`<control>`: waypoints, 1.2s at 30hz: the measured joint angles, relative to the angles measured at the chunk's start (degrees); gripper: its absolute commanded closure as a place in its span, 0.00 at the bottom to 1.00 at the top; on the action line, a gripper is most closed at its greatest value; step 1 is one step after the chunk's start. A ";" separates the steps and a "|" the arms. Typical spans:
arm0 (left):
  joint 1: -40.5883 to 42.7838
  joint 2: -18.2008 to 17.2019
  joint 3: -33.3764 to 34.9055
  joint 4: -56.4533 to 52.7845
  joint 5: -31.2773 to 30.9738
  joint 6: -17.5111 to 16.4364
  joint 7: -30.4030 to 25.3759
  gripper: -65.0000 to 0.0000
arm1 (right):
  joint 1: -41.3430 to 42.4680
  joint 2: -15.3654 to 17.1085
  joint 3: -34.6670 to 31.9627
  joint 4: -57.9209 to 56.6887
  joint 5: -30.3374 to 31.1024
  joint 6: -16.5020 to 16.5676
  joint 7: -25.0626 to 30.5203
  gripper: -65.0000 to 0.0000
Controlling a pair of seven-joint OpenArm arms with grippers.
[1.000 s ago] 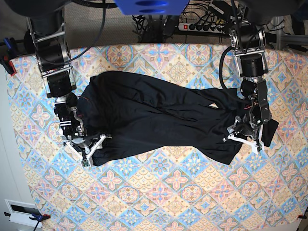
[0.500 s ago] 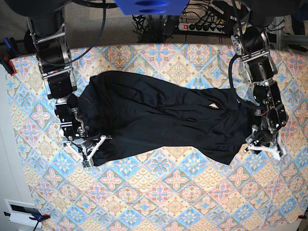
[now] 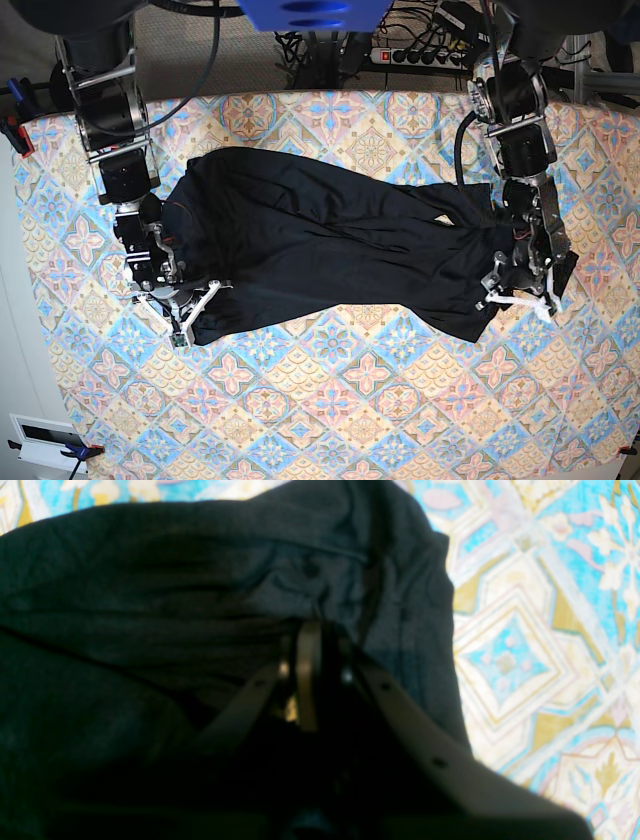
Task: Layout the t-shirt on the table in an organized manner, then fold the t-shirt properly
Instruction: 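Drag the shirt with both grippers, spreading the sleeves apart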
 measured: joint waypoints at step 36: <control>-13.49 1.68 3.26 -16.68 -0.63 6.80 -17.81 1.00 | 7.21 -0.35 15.45 -0.66 -24.72 -0.04 7.91 1.00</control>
